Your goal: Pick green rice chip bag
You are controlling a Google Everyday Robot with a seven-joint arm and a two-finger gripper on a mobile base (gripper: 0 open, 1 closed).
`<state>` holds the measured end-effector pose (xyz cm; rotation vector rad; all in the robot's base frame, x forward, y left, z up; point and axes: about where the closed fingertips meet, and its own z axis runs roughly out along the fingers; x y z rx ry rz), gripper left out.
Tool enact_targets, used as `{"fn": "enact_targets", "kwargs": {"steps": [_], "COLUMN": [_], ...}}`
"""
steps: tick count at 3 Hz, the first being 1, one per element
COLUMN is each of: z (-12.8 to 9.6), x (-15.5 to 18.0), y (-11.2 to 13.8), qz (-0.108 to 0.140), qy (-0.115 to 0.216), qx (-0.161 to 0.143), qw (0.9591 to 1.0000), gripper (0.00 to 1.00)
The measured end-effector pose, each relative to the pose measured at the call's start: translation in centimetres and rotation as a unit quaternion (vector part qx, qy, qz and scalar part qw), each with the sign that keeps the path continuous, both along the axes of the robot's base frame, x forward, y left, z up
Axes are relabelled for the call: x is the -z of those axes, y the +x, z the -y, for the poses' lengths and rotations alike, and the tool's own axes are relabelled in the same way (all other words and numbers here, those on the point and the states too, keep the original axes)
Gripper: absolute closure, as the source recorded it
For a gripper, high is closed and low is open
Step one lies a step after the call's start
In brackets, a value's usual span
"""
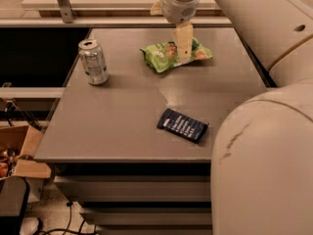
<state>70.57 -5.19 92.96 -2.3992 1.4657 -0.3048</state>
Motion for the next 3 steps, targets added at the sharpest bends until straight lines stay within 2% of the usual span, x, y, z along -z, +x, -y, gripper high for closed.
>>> {"fn": "enact_targets", "kwargs": {"steps": [2,3], "z": [0.5,1.1], "x": [4.2,5.3], "y": [2.2,2.8], "qz": [-0.028,-0.034], "qy": [0.017,0.029], "qx": [0.007,0.017], "qw": [0.9994,0.9988], "gripper": [0.0,0.16]}}
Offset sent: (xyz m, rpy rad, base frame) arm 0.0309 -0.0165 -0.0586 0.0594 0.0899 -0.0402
